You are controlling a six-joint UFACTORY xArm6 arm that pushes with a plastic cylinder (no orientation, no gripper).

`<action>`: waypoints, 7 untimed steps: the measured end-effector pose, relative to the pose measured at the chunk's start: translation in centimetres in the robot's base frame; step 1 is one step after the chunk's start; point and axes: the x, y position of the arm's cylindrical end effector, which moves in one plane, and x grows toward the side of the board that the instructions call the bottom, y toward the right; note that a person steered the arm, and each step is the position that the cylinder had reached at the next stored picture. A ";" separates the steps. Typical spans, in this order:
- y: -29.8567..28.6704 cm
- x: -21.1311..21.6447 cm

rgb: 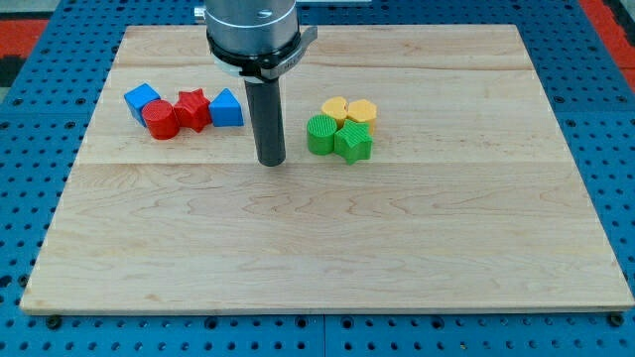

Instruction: Nudge the green star right a bit

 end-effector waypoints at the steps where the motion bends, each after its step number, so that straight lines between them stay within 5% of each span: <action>1: 0.1 0.0; 7: 7.5 1.3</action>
